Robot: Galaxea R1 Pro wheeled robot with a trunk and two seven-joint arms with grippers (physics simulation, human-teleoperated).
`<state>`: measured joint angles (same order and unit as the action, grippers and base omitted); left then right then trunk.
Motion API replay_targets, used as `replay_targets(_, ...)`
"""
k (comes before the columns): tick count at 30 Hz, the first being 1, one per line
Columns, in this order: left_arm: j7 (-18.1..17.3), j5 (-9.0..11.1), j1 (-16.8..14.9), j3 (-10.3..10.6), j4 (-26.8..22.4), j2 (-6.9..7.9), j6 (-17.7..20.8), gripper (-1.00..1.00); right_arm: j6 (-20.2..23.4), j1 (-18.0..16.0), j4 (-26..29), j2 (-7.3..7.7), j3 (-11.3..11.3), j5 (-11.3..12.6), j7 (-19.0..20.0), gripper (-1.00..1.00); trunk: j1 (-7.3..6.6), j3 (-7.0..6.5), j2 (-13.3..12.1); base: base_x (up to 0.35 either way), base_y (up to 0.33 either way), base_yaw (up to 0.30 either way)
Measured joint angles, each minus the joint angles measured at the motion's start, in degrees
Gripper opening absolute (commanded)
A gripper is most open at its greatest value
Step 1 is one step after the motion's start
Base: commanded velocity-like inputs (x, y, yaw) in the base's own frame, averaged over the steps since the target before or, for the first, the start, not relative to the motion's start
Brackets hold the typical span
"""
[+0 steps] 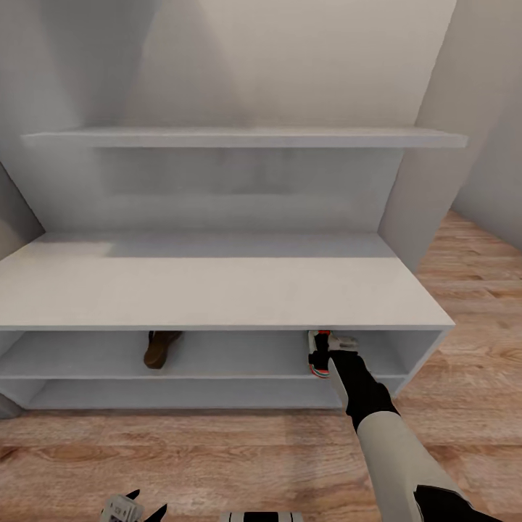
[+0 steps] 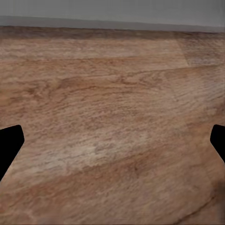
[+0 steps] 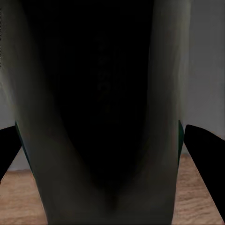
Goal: Pick up the two gym shoes and the two sandals from the corridor floor and place them onto the hallstand (shoe rack) in the corridor, making sure they are on the rack and not on the floor. Arrange them so the two gym shoes are next to each other and the two sandals are next to each other.
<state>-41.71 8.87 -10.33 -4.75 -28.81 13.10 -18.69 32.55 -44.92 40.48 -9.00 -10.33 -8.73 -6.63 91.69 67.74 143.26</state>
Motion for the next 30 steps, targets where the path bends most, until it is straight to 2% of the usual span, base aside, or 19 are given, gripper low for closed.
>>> replay_targets(14,-0.01,0.00,0.00,0.00,0.00,0.00,0.01,1.00,0.00,0.00,-0.02,0.00,-0.03,0.04,-0.02,-1.00,0.02,0.00,0.00,0.089,0.000,0.000)
replay_targets(27,-0.03,0.00,0.00,0.02,0.00,0.00,0.00,1.00,0.04,0.00,0.03,0.00,-0.05,0.00,0.01,-1.00,0.03,0.00,0.00,0.010,0.000,0.000)
replay_targets(28,-0.02,0.00,0.00,0.02,0.00,0.00,0.00,1.00,0.04,0.00,0.03,0.00,-0.05,0.01,0.00,1.00,0.03,0.00,0.00,0.000,0.000,0.000)
replay_targets(30,-0.03,0.00,-0.01,0.01,0.00,0.00,0.00,1.00,0.02,0.04,-1.05,0.02,-0.04,-0.04,-0.01,1.00,0.05,0.01,-0.02,0.000,0.000,0.000)
